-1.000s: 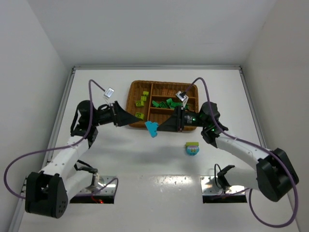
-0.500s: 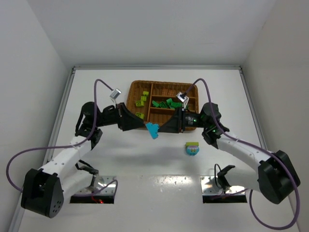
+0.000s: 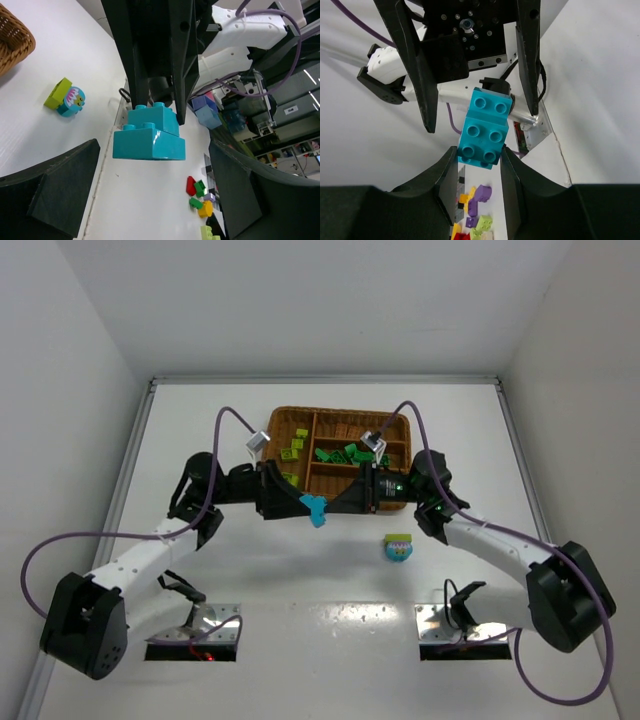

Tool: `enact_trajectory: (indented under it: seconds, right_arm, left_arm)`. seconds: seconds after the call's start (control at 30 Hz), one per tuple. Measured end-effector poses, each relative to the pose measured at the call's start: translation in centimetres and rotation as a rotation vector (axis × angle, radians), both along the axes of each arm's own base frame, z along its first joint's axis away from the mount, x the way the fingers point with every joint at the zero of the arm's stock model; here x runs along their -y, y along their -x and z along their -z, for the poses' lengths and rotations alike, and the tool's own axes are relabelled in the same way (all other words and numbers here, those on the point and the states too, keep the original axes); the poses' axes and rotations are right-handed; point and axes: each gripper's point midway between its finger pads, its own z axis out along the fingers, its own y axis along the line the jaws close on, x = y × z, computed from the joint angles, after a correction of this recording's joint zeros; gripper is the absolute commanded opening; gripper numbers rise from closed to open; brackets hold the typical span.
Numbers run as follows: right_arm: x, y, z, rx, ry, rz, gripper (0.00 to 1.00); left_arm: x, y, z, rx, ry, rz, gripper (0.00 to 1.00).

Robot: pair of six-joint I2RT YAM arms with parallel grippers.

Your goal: Sort the legos into containers by color

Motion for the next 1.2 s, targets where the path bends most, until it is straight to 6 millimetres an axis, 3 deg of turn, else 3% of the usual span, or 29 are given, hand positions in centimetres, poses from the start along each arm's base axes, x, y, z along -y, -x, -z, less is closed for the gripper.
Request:
enact_trajectory:
  seconds: [0.43,0.77,0.97,1.2]
  right_arm:
    - [-0.23,0.13,0.01,0.004,-0.003,-0.018,0.31]
    - [-0.33,0.56,-0.08,0.015,-0.005,-0.040,0.30]
    - [-0.29,0.44,0.29,0.021,0.013,-0.033,0.28]
    - [-0.24,0.02,0.33,0.056,0.055,-0.015,0.30]
  left_arm:
    - [0.32,-0.05,-0.44,0.004,0.008,0.008,0.63]
    - [0.49,-0.35,-0.21,-0.017,0.002,0.002,0.29]
    - [0.50,-0.53,0.06,-0.017,-0.021,-0.001,0.03]
    - [0.37,-0.97,0.12,-0.013,-0.039,-0.014,0.00]
